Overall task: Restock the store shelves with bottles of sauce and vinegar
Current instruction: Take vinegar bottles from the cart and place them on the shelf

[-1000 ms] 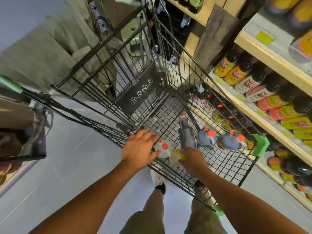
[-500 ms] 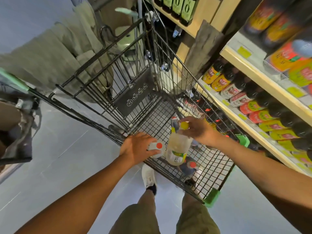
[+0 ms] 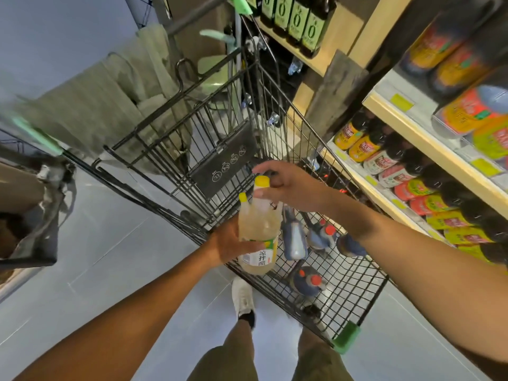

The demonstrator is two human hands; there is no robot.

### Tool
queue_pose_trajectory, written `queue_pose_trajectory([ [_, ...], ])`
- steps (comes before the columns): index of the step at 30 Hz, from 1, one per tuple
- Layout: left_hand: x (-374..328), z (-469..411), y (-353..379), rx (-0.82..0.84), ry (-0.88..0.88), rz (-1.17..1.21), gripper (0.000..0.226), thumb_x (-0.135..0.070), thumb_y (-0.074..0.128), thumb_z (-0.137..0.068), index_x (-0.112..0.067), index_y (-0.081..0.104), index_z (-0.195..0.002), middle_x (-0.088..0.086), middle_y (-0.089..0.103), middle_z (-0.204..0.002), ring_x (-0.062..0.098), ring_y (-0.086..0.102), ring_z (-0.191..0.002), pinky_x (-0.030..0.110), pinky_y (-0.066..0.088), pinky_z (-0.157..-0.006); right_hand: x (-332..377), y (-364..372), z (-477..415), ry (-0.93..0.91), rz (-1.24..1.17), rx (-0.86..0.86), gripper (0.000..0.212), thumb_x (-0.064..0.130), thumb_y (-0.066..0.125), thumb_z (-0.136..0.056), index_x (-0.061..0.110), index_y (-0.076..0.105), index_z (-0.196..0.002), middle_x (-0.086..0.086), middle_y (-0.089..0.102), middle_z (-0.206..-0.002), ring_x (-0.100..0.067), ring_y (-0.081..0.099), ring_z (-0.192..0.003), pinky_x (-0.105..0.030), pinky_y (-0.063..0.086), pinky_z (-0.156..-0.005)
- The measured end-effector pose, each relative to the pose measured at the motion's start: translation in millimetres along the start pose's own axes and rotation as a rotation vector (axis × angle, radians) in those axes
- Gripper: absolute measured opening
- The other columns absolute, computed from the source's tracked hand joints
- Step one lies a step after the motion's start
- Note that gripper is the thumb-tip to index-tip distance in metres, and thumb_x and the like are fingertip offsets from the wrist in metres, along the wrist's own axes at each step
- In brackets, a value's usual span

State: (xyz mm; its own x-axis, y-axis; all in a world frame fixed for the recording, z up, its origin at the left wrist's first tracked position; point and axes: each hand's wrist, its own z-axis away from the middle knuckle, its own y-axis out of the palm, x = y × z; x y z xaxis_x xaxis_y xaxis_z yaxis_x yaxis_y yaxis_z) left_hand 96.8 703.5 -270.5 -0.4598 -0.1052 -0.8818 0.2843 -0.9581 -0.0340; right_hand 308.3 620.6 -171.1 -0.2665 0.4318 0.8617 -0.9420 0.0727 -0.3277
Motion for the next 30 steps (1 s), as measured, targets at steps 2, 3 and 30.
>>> queue_pose_trajectory([
  [2, -1, -4, -4, -0.091, 0.008, 0.011, 0.072, -0.056, 0.095, -0.052, -0.042, 0.066, -0.116, -0.003, 0.077, -0.111, 0.02, 0.073, -0.108, 0.053, 0.059, -0.093, 1, 7, -3, -0.019, -0.051, -0.047, 0.041, 0.028, 0.078, -0.091, 0.019, 0.058, -0.126, 0.016, 0.069, -0.065, -0.002, 0.065, -0.061, -0.018, 0.05, -0.062],
  [3, -4, -7, -7, -0.135, -0.002, -0.041, 0.077, -0.068, 0.094, -0.047, -0.048, 0.063, -0.115, -0.006, 0.077, -0.109, 0.019, 0.073, -0.106, 0.052, 0.06, -0.092, 1, 9, -4, -0.035, -0.075, -0.082, 0.039, 0.027, 0.078, -0.09, 0.02, 0.06, -0.123, 0.013, 0.073, -0.076, -0.002, 0.069, -0.071, -0.021, 0.055, -0.067],
  [30, 3, -21, -22, -0.799, 0.129, -0.994, 0.096, -0.092, 0.063, -0.055, -0.029, 0.05, -0.126, -0.003, 0.071, -0.083, 0.025, 0.071, -0.075, 0.028, 0.045, -0.073, -266, 197, 10, 0.475, 0.015, -0.161, 0.125, 0.029, 0.091, -0.067, 0.047, 0.006, -0.156, -0.004, 0.038, -0.159, -0.029, 0.042, -0.142, -0.056, 0.043, -0.112],
])
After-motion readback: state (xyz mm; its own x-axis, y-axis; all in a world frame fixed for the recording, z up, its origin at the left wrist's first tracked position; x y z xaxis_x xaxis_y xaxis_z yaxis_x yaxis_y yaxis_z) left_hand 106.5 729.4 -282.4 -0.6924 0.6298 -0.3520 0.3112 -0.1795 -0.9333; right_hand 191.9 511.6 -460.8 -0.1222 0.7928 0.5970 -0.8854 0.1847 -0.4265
